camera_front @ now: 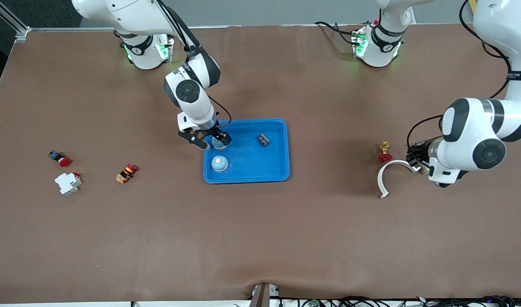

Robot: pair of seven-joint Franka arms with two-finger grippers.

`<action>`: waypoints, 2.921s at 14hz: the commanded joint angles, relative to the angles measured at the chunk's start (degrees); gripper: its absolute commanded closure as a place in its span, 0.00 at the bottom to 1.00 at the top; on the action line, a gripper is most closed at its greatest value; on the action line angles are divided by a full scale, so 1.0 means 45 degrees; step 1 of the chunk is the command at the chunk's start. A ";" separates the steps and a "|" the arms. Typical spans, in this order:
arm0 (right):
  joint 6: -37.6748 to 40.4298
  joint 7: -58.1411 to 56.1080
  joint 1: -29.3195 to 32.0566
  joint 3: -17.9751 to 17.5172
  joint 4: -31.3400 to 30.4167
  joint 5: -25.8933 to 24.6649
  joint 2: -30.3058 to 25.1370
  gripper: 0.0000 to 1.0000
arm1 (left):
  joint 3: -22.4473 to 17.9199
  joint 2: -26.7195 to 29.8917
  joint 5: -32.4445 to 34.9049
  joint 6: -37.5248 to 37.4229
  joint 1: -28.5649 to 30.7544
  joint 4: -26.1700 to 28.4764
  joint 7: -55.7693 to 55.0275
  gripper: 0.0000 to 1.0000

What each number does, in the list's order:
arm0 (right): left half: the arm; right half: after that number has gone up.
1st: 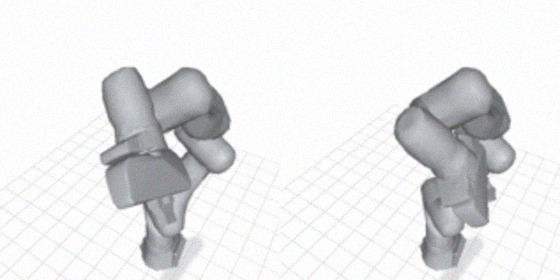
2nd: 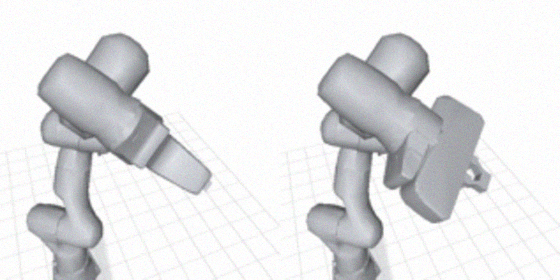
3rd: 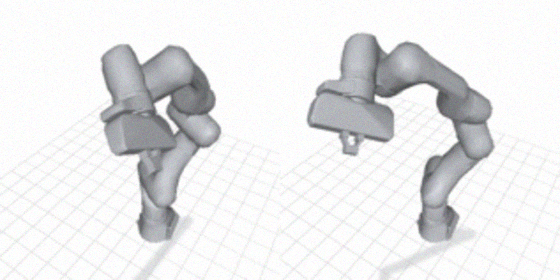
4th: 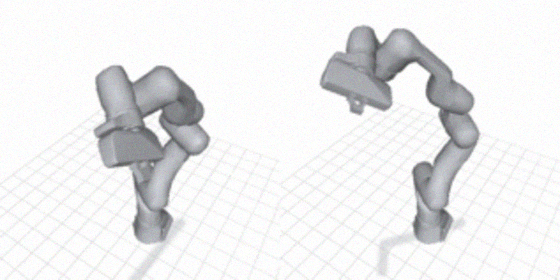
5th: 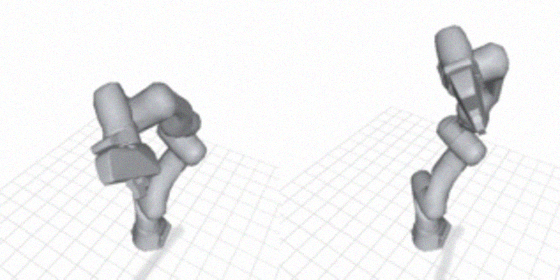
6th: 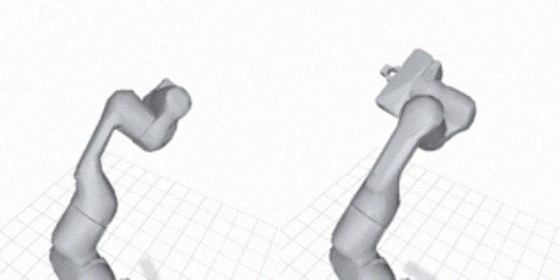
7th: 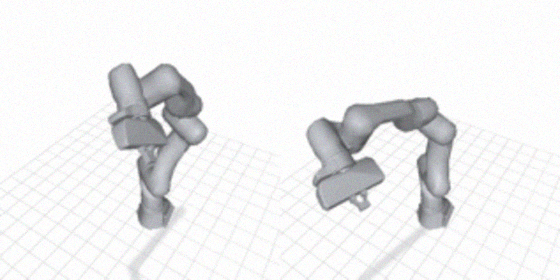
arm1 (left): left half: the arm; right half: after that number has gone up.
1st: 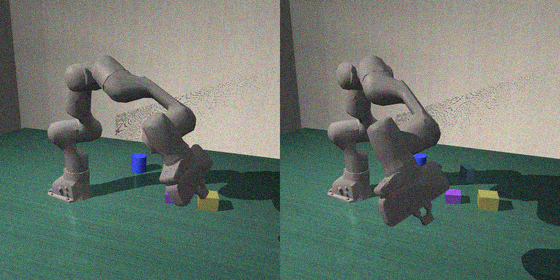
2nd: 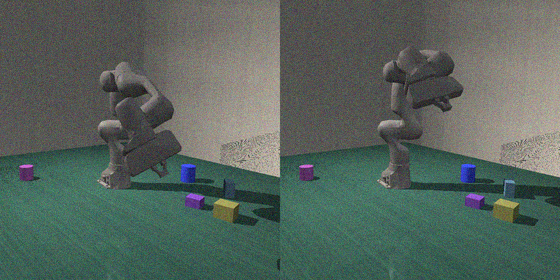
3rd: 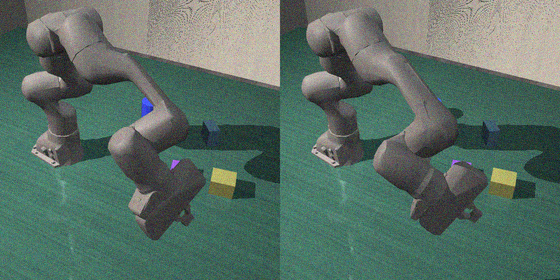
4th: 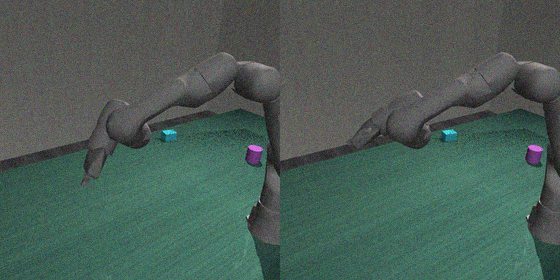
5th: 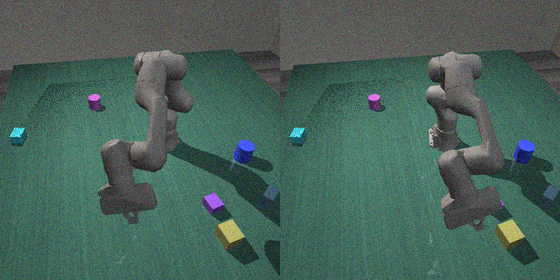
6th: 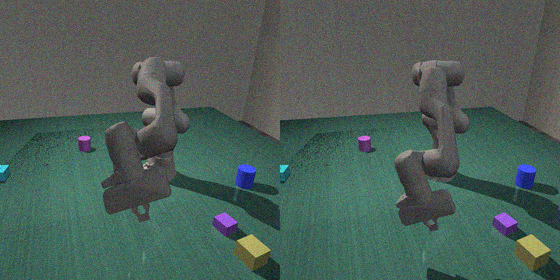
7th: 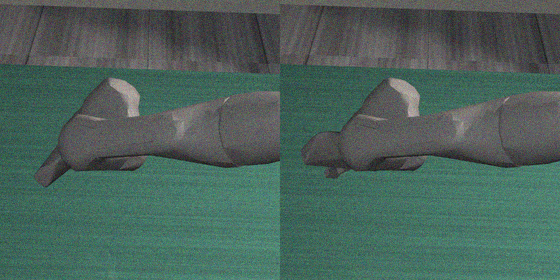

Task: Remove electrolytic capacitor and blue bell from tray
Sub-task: 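Carry the capacitor with the left gripper toward the white bracket, then grasp a blue bell with the right gripper while the left gripper holds, then carry the bell with the right gripper while the left gripper lowers the capacitor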

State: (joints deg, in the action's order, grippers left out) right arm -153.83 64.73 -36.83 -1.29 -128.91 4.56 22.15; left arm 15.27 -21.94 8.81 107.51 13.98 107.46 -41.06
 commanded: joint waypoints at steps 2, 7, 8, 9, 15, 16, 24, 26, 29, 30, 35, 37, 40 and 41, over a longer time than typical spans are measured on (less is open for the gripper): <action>-0.0347 0.0419 -0.0234 0.0053 0.0034 0.0257 0.0273 0.00 | 0.0122 0.0052 0.0289 0.1125 0.0583 0.0844 0.0762 1.00; -0.0601 0.0731 -0.0390 0.0053 0.0112 0.0257 0.0488 0.00 | 0.0141 -0.0162 0.1227 0.2240 0.1618 0.1373 0.2069 1.00; -0.0698 0.0752 -0.0545 0.0072 0.0112 0.0257 0.0508 0.00 | 0.0141 -0.0202 0.1227 0.2319 0.1890 0.1373 0.2285 1.00; -0.0757 0.0753 -0.0566 0.0072 0.0112 0.0257 0.0566 0.00 | 0.0141 -0.0183 0.1227 0.2320 0.2029 0.1373 0.2558 1.00; -0.0602 0.0558 -0.0546 0.0072 0.0131 0.0238 0.0606 0.00 | 0.0160 -0.0358 0.1149 0.2300 0.2770 0.1393 0.4157 1.00; -0.0563 0.0499 -0.0527 0.0072 0.0170 0.0238 0.0567 0.00 | 0.0180 -0.0474 0.1129 0.2300 0.2907 0.1412 0.4375 1.00; 0.1073 0.0401 -0.0429 0.0092 0.0950 0.0199 0.0255 0.59 | 0.0180 -0.0650 0.0934 0.2261 0.2792 0.1413 0.4105 1.00; 0.1643 0.0401 -0.0410 0.0092 0.1224 0.0159 0.0196 0.94 | 0.0180 -0.0924 0.0915 0.2281 0.2539 0.1256 0.4045 1.00; 0.2131 0.0382 -0.0371 0.0131 0.1362 0.0159 -0.0057 1.00 | 0.0180 -0.1003 0.0622 0.2300 0.2518 0.1140 0.4026 1.00; 0.2346 0.0246 -0.0274 0.0131 0.1439 0.0159 -0.0213 1.00 | 0.0180 -0.1003 0.0621 0.2300 0.2518 0.1081 0.4026 1.00; 0.7203 -0.3982 0.1423 0.0150 0.2748 0.0159 -0.2026 1.00 | 0.0199 -0.0905 0.0602 0.2203 0.2284 0.1002 0.3716 1.00; 0.7929 -0.5976 0.2476 0.0150 0.2671 0.0159 -0.2945 1.00 | 0.0530 -0.0905 0.0583 0.2183 0.2284 0.1022 0.3053 1.00; 0.8985 -0.9022 0.3960 0.0150 0.2612 0.0159 -0.3767 1.00 | 0.0727 -0.0925 -0.0060 0.2144 0.2284 0.1138 0.2114 1.00; 0.9143 -0.9883 0.4352 0.0150 0.2477 0.0159 -0.3982 1.00 | 0.0766 -0.0905 -0.0159 0.1951 0.2284 0.1139 0.1919 1.00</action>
State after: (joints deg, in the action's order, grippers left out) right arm -113.70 27.19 -21.04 0.38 -115.53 5.00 6.76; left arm 18.31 -26.58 9.71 117.68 24.16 112.35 -30.66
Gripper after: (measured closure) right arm 0.379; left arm 0.700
